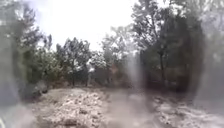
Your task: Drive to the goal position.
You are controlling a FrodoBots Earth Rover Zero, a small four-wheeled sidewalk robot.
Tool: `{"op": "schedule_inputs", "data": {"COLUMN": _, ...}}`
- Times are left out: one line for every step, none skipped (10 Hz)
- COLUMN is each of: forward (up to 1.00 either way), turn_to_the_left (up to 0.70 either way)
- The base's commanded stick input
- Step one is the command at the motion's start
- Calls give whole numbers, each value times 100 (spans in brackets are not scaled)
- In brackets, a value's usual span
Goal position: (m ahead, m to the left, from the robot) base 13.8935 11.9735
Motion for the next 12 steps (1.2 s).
{"op": "schedule_inputs", "data": {"forward": 59, "turn_to_the_left": 10}}
{"op": "schedule_inputs", "data": {"forward": 59, "turn_to_the_left": 4}}
{"op": "schedule_inputs", "data": {"forward": 59, "turn_to_the_left": 1}}
{"op": "schedule_inputs", "data": {"forward": 59, "turn_to_the_left": 1}}
{"op": "schedule_inputs", "data": {"forward": 59, "turn_to_the_left": 1}}
{"op": "schedule_inputs", "data": {"forward": 59, "turn_to_the_left": 2}}
{"op": "schedule_inputs", "data": {"forward": 59, "turn_to_the_left": 7}}
{"op": "schedule_inputs", "data": {"forward": 59, "turn_to_the_left": 15}}
{"op": "schedule_inputs", "data": {"forward": 59, "turn_to_the_left": 15}}
{"op": "schedule_inputs", "data": {"forward": 59, "turn_to_the_left": 15}}
{"op": "schedule_inputs", "data": {"forward": 59, "turn_to_the_left": 15}}
{"op": "schedule_inputs", "data": {"forward": 59, "turn_to_the_left": 7}}
